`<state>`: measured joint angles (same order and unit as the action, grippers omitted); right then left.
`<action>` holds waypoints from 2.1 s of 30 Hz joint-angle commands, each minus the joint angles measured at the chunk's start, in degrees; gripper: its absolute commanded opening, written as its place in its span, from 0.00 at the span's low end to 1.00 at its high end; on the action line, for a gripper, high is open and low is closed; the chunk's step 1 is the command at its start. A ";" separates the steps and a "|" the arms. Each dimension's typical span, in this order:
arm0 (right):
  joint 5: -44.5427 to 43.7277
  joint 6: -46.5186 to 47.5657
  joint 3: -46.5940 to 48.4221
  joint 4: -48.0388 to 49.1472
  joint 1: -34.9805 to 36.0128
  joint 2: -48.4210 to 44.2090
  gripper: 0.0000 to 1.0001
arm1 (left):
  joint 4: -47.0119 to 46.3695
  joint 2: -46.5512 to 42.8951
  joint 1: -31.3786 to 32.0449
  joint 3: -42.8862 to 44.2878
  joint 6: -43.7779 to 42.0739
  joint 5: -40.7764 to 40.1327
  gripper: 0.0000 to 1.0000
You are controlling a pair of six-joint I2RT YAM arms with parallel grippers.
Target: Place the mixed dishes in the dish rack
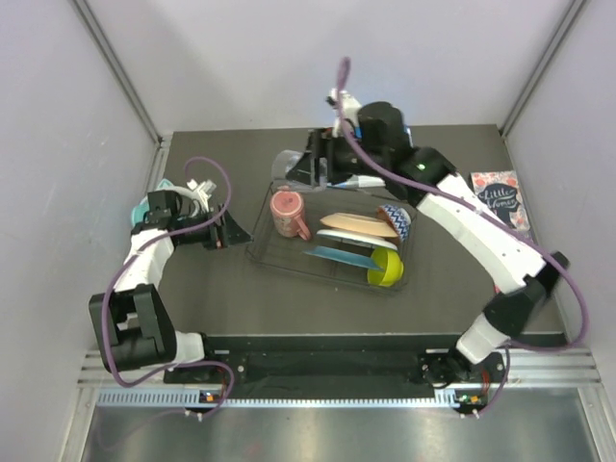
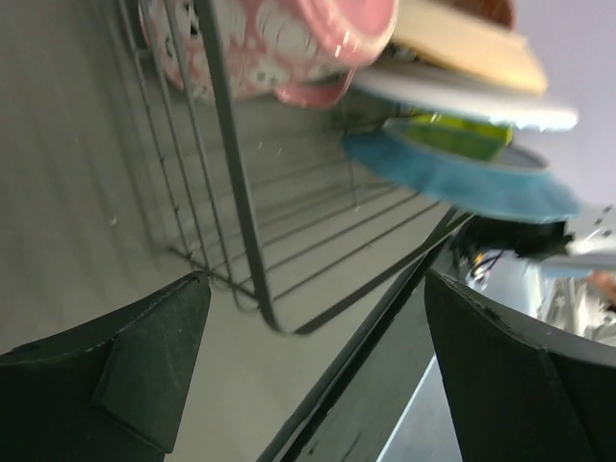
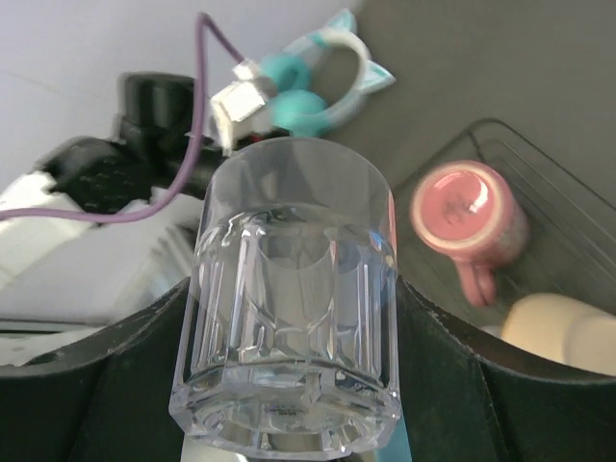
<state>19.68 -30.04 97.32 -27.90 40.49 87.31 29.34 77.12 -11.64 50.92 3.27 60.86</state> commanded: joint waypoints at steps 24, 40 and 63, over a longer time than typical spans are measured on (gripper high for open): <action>-21.62 13.78 27.66 -31.60 14.79 31.95 0.00 | 26.02 10.77 -24.66 12.89 -35.87 11.03 0.90; -21.18 14.31 30.56 -29.67 15.50 41.01 0.00 | 19.97 8.31 -24.57 9.38 -29.82 14.11 0.92; -21.00 13.87 28.45 -28.26 15.67 44.44 0.79 | 5.20 1.28 -24.49 5.33 -14.70 13.93 0.99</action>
<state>-0.80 -16.49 124.92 -58.72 55.16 131.81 36.40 80.36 -36.16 55.16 -12.25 72.64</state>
